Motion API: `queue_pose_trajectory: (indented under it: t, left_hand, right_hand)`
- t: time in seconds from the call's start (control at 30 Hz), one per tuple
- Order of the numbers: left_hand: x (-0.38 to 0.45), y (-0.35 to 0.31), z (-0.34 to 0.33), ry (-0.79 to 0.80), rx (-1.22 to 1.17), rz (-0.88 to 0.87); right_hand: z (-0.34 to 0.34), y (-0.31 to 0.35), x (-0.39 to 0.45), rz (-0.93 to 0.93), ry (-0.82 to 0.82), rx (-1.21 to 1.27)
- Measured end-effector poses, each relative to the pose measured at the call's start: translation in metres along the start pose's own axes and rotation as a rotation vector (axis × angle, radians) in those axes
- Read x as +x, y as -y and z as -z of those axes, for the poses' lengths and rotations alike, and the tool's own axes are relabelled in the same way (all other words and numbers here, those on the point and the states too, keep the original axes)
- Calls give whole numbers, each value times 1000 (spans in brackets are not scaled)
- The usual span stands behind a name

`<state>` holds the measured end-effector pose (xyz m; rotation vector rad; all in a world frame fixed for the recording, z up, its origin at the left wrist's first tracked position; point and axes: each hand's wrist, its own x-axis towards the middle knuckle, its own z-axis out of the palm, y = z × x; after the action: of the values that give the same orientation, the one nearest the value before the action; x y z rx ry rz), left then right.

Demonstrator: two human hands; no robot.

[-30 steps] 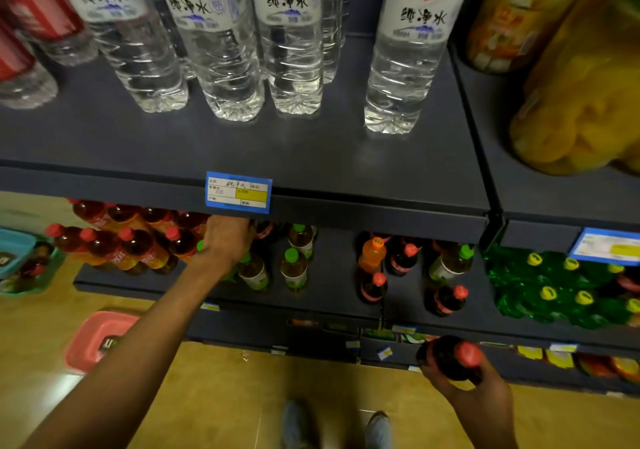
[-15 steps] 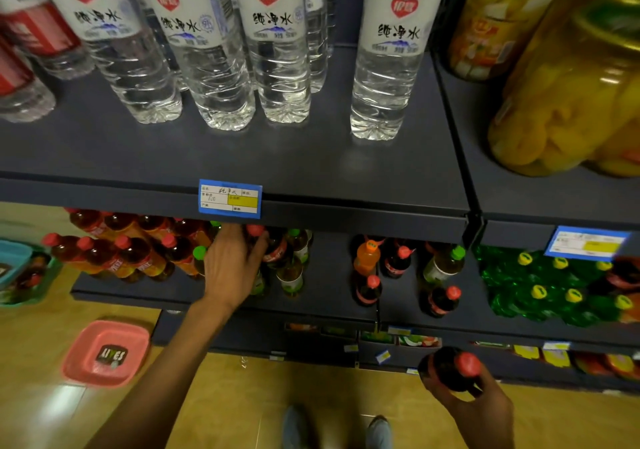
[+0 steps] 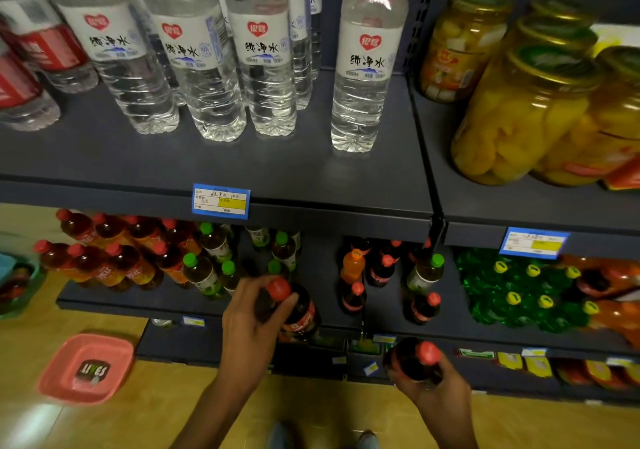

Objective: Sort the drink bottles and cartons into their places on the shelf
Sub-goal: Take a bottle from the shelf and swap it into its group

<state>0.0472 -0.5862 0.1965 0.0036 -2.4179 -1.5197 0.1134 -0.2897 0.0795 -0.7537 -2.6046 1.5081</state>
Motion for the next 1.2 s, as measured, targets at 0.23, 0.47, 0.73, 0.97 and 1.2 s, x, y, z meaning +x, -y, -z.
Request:
queue_pose_trajectory:
  t: [0.23, 0.47, 0.73, 0.97, 1.2]
  left_hand:
    - [-13, -4, -10, 24, -124, 48]
    - [-11, -2, -16, 30, -138, 43]
    - [-7, -1, -27, 90, -158, 97]
    - [-16, 8, -65, 174, -106, 58]
    - [-25, 13, -166, 117, -45, 133]
  right_hand:
    - [0, 1, -7, 54, 36, -17]
    - [-5, 8, -13, 92, 61, -5]
    - [-7, 12, -16, 114, 78, -37]
    - [12, 0, -6, 123, 8, -51]
    - [65, -63, 15, 92, -17, 8]
